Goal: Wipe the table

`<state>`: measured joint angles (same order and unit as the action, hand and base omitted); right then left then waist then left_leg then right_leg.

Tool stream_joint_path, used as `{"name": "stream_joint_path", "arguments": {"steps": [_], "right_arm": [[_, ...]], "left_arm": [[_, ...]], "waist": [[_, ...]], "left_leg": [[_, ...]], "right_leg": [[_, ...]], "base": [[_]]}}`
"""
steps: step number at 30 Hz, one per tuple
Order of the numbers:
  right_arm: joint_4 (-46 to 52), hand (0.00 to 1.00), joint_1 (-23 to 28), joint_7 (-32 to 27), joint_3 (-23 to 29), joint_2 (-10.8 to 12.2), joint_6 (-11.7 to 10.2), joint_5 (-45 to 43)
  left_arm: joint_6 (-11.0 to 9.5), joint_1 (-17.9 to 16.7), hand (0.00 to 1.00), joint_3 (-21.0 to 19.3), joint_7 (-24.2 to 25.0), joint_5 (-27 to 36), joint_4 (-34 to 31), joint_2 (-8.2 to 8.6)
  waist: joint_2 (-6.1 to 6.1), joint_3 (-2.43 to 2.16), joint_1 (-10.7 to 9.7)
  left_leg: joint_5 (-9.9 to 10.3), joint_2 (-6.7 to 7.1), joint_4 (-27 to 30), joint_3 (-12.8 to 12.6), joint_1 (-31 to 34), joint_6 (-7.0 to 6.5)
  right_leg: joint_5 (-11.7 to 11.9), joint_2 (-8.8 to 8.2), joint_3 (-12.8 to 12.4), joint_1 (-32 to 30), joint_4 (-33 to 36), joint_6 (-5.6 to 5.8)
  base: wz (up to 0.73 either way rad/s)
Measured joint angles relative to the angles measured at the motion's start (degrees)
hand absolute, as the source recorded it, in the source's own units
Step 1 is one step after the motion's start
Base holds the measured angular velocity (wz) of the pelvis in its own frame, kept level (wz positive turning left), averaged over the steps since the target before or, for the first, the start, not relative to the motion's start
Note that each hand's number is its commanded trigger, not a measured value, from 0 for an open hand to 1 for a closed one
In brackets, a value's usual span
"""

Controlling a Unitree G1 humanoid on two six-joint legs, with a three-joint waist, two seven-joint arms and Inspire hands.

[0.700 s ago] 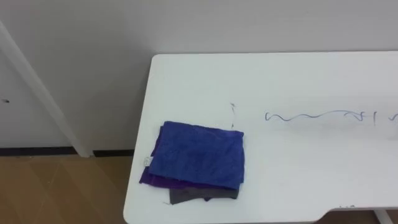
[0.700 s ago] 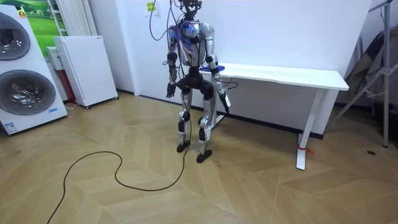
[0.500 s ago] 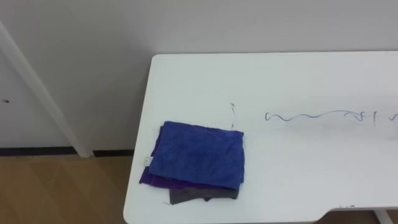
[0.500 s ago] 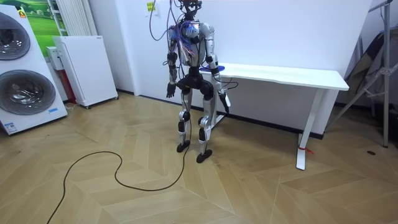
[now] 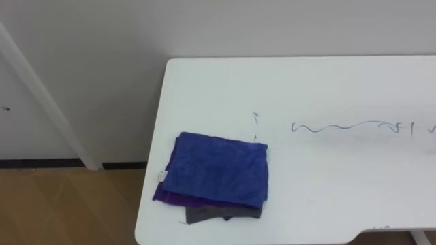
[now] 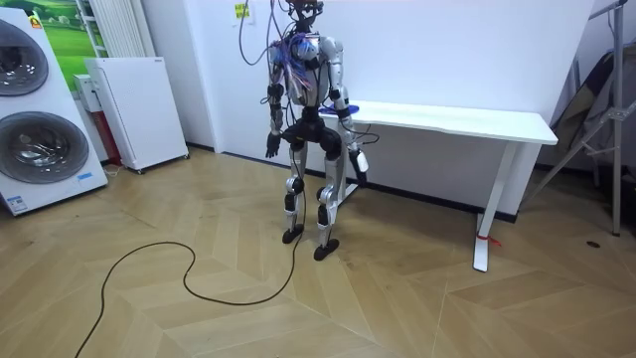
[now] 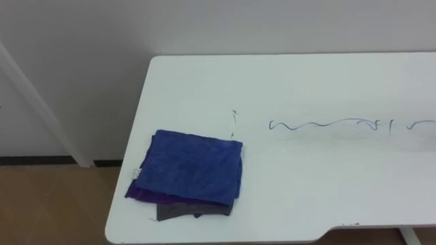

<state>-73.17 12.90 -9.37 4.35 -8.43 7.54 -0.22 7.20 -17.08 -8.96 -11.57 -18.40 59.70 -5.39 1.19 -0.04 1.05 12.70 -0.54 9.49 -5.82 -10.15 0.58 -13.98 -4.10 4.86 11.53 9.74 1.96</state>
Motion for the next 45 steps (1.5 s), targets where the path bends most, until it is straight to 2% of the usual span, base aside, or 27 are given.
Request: {"name": "stream_joint_path", "arguments": {"steps": [6,10,13,17,20,26,28,29,30,33,35,37,38,39,41,42,45], "right_arm": [[-0.67,0.00,0.29,-3.89,13.09,-0.16,0.08,16.38],[0.69,0.00,1.20,-8.28,21.27,-0.75,-0.33,29.69],[2.99,0.00,1.40,-12.54,24.61,-1.15,-0.91,34.92],[6.58,0.00,0.11,-18.28,25.79,-1.62,-2.09,35.40],[9.72,0.00,-2.38,-22.34,26.26,-2.65,-2.57,31.66],[25.76,0.00,-4.05,-31.56,23.17,-3.09,-5.12,19.35],[32.79,0.00,-3.99,-34.62,20.61,-3.10,-5.78,11.75],[34.60,0.00,-4.02,-35.10,20.39,-3.09,-5.84,8.84],[38.59,0.00,-3.73,-36.30,20.21,-3.03,-6.26,2.42],[47.74,0.00,-4.08,-39.61,17.89,-3.14,-8.58,-11.90],[52.20,0.00,-3.98,-40.15,15.30,-3.22,-9.30,-19.70],[56.93,0.00,-3.81,-39.89,11.27,-3.34,-9.93,-26.55],[58.09,0.00,-3.85,-39.71,10.21,-3.39,-9.96,-27.63],[60.53,0.00,-3.83,-39.12,8.04,-3.40,-9.98,-29.55],[63.44,0.00,-4.07,-37.43,4.89,-3.42,-10.28,-32.24],[65.22,0.00,-4.11,-36.25,3.02,-3.46,-10.48,-33.74],[67.08,0.00,-5.46,-33.38,-0.74,-3.84,-10.72,-37.20]], "left_arm": [[0.77,-1.32,0.00,-3.59,0.93,0.57,-0.07,-0.09],[0.67,-1.61,0.00,-7.26,0.96,0.57,-0.70,-0.65],[0.37,-1.73,0.00,-7.85,0.96,0.70,-0.73,-1.66],[0.06,-2.03,0.00,-7.90,0.91,0.75,-1.72,-2.12],[-0.16,-2.15,0.00,-7.94,0.91,0.70,-1.72,-2.14],[-1.39,-1.92,0.00,-6.48,0.90,0.70,-1.86,-2.59],[-1.72,-1.80,0.00,-6.03,0.85,0.62,-3.59,-2.57],[-2.09,-1.80,0.00,-5.92,0.85,0.48,-3.66,-2.56],[-2.60,-1.93,0.00,-5.87,0.86,0.14,-3.65,-2.58],[-2.60,-2.11,0.00,-4.68,0.80,0.16,-3.68,-3.27],[-2.61,-2.14,0.00,-2.83,0.85,0.16,-3.60,-3.46],[-2.86,-1.19,0.00,-1.52,1.00,0.24,-3.62,-3.42],[-2.94,-1.00,0.00,-1.29,1.01,0.24,-3.61,-3.41],[-3.07,-0.80,0.00,-0.76,1.02,0.24,-3.62,-3.43],[-3.11,-0.45,0.00,0.31,1.06,0.23,-3.68,-3.46],[-3.21,-0.28,0.00,0.82,1.22,0.13,-3.68,-3.45],[-3.61,-0.29,0.00,1.11,1.32,0.11,-3.53,-3.48]], "waist": [[0.53,0.04,-3.71],[1.20,0.17,-4.15],[1.43,0.17,-4.83],[1.45,0.10,-5.32],[1.41,0.11,-5.26],[1.48,0.14,-4.60],[1.77,0.06,-3.53],[1.44,0.17,-3.24],[1.43,0.18,-2.59],[1.00,0.27,-2.06],[0.91,0.19,-1.66],[0.66,0.12,-0.20],[0.82,0.23,0.32],[0.34,0.03,0.83],[0.35,0.04,1.25],[0.54,0.15,2.21],[1.10,0.26,3.07]], "left_leg": [[0.00,-0.04,0.03,-0.03,-0.61,0.00],[0.04,-0.09,0.08,-0.52,-0.52,-0.06],[0.08,-0.08,0.13,-0.54,-0.17,-0.11],[0.08,-0.06,0.18,-0.69,0.47,-0.11],[0.08,-0.09,0.16,-1.37,0.59,-0.12],[0.10,-0.17,0.12,-2.25,1.13,-0.16],[0.09,-0.23,0.16,-2.30,1.97,-0.16],[0.09,-0.23,0.22,-2.30,2.06,-0.16],[0.09,-0.20,0.26,-2.32,2.04,-0.16],[0.09,-0.21,0.76,-1.98,2.68,-0.16],[0.09,-0.22,1.21,-1.82,3.03,-0.16],[0.09,-0.33,1.30,-1.86,3.02,-0.16],[0.09,-0.34,1.25,-1.86,3.05,-0.16],[0.09,-0.35,1.23,-1.86,3.06,-0.15],[0.09,-0.35,1.24,-1.73,3.12,-0.16],[0.09,-0.35,1.21,-1.63,3.23,-0.16],[0.05,-0.37,1.27,-0.89,3.58,-0.10]], "right_leg": [[-0.06,0.04,-0.14,0.50,0.04,0.02],[-0.09,0.10,-0.83,0.08,0.15,0.05],[-0.05,0.13,-0.89,0.03,0.18,0.10],[-0.03,0.14,-1.05,-0.94,0.92,0.13],[0.02,0.13,-1.62,-1.78,1.25,0.13],[0.03,0.22,-2.34,-2.83,1.90,0.15],[0.12,0.25,-2.26,-3.93,1.99,0.18],[0.18,0.25,-2.26,-4.00,1.99,0.20],[0.20,0.24,-2.35,-4.01,2.05,0.22],[0.20,0.27,-2.07,-4.24,2.03,0.22],[0.20,0.22,-1.49,-4.16,2.05,0.22],[0.22,0.24,-1.33,-4.16,2.03,0.17],[0.23,0.24,-1.20,-4.20,2.02,0.17],[0.26,0.23,-1.08,-4.19,2.02,0.14],[0.26,0.14,-0.54,-4.05,2.04,0.14],[0.26,0.10,0.02,-4.10,2.05,0.14],[0.28,0.09,1.18,-4.13,2.04,0.12]], "base": [[-0.01],[-0.08],[0.00],[-0.01],[-0.10],[-0.07],[-0.02],[0.00],[0.00],[0.07],[0.12],[0.00],[0.03],[0.06],[0.07],[0.07],[0.10]]}}
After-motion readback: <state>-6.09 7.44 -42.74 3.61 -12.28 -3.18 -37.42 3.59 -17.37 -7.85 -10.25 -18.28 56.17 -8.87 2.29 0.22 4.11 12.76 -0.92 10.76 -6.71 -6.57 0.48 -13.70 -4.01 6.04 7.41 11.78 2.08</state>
